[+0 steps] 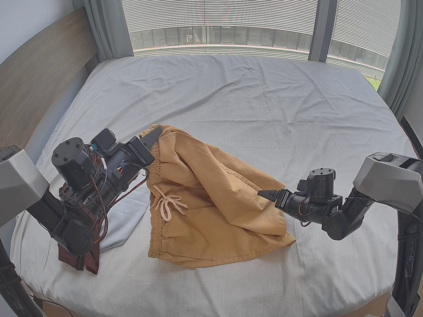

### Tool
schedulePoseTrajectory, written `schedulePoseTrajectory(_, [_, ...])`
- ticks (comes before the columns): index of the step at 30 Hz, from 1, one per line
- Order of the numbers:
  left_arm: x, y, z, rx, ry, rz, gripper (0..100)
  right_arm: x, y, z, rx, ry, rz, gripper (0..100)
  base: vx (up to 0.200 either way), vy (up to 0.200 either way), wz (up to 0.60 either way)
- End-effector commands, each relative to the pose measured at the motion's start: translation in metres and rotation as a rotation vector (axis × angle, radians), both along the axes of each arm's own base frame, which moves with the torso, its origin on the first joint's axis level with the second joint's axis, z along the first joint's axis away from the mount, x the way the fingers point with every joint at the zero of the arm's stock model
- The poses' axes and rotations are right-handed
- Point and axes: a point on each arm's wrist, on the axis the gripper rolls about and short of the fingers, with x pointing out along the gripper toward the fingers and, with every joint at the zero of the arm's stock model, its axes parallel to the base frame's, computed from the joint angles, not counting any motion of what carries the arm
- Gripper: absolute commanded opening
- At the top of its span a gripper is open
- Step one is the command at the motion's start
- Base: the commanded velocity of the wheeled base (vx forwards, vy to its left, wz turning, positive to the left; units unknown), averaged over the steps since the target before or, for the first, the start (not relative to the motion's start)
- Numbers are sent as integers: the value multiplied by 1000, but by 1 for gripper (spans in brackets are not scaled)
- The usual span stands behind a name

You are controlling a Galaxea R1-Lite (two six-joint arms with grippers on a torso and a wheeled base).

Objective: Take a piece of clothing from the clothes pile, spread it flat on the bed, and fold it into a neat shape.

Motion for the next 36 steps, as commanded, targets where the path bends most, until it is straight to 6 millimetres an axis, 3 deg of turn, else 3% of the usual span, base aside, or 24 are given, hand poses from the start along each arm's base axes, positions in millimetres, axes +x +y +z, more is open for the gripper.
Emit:
schedulePoseTrajectory(1, [1, 0, -1, 0, 3, 1, 0, 0, 0, 1, 9, -6, 0, 100, 0, 0, 0])
schedulePoseTrajectory(14, [2, -1, -3, 0, 8, -3, 0, -8, -23, 40, 86, -83, 32, 100, 0, 0, 0])
schedulePoseTrajectory(26, [1, -3, -1, -2, 3, -9, 0, 3, -23, 5, 83, -22, 29, 100, 0, 0, 0])
schedulePoseTrajectory(36, [2, -4, -2, -1, 4, -12, 0, 5, -18, 5, 175, -26, 59, 100, 0, 0, 0])
